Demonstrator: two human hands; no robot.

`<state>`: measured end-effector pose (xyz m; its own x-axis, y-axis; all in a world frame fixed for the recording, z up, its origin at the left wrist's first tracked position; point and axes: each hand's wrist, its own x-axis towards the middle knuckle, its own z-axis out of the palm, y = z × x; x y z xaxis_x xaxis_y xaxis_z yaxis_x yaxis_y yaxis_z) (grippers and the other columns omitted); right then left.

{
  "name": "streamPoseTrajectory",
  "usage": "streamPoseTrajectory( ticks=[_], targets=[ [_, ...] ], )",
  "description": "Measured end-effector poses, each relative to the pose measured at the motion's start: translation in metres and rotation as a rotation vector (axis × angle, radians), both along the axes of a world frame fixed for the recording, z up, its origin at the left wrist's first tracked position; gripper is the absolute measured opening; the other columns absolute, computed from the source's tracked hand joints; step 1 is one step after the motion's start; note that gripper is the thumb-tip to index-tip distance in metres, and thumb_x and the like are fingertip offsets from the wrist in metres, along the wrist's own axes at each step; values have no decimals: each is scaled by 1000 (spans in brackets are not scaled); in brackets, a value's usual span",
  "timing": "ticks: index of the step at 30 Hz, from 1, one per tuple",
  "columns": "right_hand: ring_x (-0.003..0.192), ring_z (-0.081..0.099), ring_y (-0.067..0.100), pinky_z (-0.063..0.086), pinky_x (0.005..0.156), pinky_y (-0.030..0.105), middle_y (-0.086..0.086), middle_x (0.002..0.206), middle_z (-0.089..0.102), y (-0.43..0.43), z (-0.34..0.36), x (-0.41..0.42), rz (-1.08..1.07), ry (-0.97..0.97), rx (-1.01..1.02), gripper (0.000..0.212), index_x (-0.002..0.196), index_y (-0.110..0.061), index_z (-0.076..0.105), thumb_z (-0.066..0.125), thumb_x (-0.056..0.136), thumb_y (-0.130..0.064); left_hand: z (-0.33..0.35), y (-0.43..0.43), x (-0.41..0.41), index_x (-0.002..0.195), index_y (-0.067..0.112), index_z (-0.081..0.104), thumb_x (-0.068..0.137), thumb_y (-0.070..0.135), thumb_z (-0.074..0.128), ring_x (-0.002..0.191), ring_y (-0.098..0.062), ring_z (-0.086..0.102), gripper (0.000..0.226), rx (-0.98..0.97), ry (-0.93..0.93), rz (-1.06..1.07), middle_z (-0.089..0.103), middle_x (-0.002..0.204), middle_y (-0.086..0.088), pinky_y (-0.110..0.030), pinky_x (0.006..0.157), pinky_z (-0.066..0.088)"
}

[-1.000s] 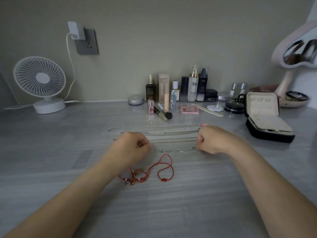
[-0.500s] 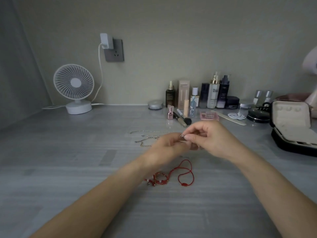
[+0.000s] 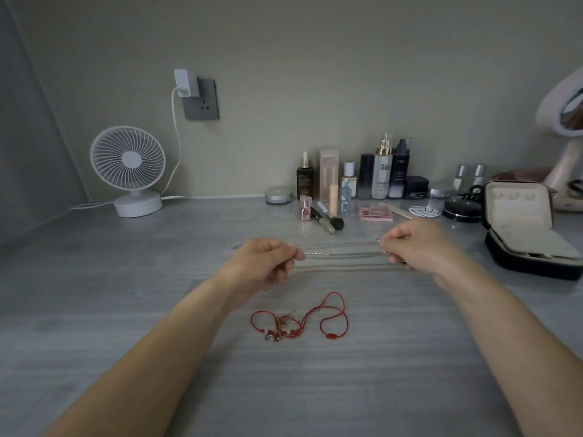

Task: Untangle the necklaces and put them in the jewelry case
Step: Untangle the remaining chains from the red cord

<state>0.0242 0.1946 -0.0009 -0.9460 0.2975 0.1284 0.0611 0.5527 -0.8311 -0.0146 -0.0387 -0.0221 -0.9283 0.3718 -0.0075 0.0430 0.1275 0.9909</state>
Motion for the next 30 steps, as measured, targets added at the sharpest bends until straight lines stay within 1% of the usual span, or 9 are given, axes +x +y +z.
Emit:
streamPoseTrajectory(
  ticks=[6,10,13,16,19,21,24,26,30],
  targets=[
    [53,50,19,32,43,20,8,56,59,12,-3,-3,-76,-154,-1,16,66,-7,61,58,81,-2,-2,-14,-7,71,10,67,90,21,57,42,-8,40,24,-292,108,126,50,50,5,-22,48,37],
    [48,47,18,34,44,18,5,47,58,15,-8,-5,-119,-284,140,9,72,-2,66,58,76,-2,-5,-12,-5,63,15,63,88,23,60,49,-12,44,27,-492,219,98,60,61,-2,-19,48,38],
    [46,49,18,37,47,20,2,42,60,20,-11,-8,-156,-343,250,13,77,1,70,59,73,-4,-4,-10,-3,57,19,60,86,26,63,50,-12,45,30,-596,316,100,66,67,-3,-19,47,37],
    [54,54,23,42,54,23,9,67,72,25,-12,-11,-181,-437,406,13,79,-1,71,62,72,-5,-1,-9,0,66,15,68,82,24,66,48,-6,46,18,-656,341,53,62,57,7,-13,44,37],
    [66,64,26,50,63,24,12,82,73,30,-15,-15,-219,-490,570,15,81,-4,70,63,69,-7,-2,-10,1,69,16,68,81,21,68,51,-6,51,13,-668,328,23,63,59,7,-18,51,44],
    [77,67,28,50,65,25,11,82,71,33,-17,-17,-240,-477,621,14,79,-5,69,63,66,-8,-2,-11,1,67,18,66,81,21,68,51,-7,51,14,-645,313,35,63,60,5,-20,51,44],
    [79,61,28,47,68,26,7,74,60,33,-19,-14,-273,-418,651,15,82,-9,66,61,67,-12,-2,-14,-1,73,17,67,82,21,66,55,-11,54,10,-640,315,72,64,64,3,-19,48,42],
    [82,59,27,47,71,27,6,81,62,25,-17,-9,-262,-282,681,10,81,-14,67,61,72,-13,-2,-15,-2,79,14,69,83,21,65,60,-15,56,10,-660,325,87,64,67,2,-21,51,45],
    [73,59,10,45,70,24,-6,77,67,-15,-13,8,176,21,501,8,73,-22,68,71,78,-27,0,-15,0,79,18,68,82,24,64,71,-12,57,8,-769,382,109,61,71,9,-26,67,48]
  ],
)
